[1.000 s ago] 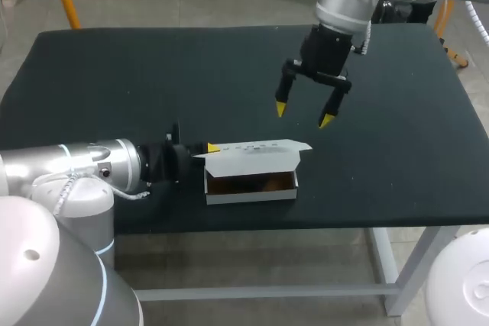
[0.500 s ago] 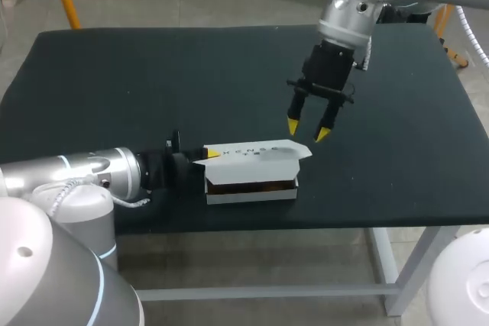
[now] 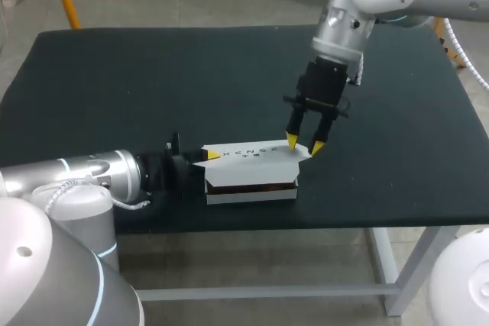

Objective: Assemble the packaging by folding the flat box into shape, placing the metal phone stand inside, and closing the box properly

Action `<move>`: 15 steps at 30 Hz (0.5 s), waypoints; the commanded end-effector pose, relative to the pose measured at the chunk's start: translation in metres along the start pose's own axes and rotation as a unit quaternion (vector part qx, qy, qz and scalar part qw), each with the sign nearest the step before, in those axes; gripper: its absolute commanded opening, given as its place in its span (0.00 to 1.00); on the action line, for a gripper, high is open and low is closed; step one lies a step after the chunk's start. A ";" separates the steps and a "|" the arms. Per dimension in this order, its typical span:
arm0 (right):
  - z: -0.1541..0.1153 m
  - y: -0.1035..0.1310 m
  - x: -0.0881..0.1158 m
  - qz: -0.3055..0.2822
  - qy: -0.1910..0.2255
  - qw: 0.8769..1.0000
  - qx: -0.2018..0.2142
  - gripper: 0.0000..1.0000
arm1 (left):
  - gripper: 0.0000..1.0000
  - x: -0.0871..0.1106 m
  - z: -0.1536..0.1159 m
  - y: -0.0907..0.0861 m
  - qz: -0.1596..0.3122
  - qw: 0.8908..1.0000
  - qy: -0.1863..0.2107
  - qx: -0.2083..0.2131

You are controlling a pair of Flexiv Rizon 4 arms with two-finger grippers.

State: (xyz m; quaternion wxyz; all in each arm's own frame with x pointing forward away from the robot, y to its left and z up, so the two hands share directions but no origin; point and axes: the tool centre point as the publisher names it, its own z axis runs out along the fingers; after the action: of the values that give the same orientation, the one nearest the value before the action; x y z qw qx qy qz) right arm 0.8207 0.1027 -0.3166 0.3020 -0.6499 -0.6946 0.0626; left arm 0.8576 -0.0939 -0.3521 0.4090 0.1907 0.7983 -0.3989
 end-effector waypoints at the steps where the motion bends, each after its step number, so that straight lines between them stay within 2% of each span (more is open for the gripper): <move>1: 0.004 0.002 -0.003 -0.011 0.002 1.000 0.003 0.49 | 0.00 0.005 0.005 0.003 0.000 1.000 0.000 0.001; 3: 0.007 0.002 -0.003 -0.013 0.000 1.000 0.006 0.56 | 0.00 0.005 0.005 0.003 -0.001 1.000 0.000 0.001; 4: 0.009 0.003 -0.003 -0.014 -0.001 1.000 0.007 0.56 | 0.00 0.005 0.005 0.003 -0.001 1.000 0.000 0.002; 15: 0.013 0.005 -0.003 -0.020 -0.005 1.000 0.005 0.41 | 0.00 0.006 0.004 0.002 0.003 1.000 -0.001 0.004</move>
State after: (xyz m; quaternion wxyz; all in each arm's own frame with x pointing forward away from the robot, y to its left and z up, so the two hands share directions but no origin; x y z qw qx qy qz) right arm 0.8175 0.1032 -0.3299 0.3032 -0.6351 -0.7077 0.0625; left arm 0.8571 -0.0947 -0.3534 0.4090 0.1948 0.7969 -0.3997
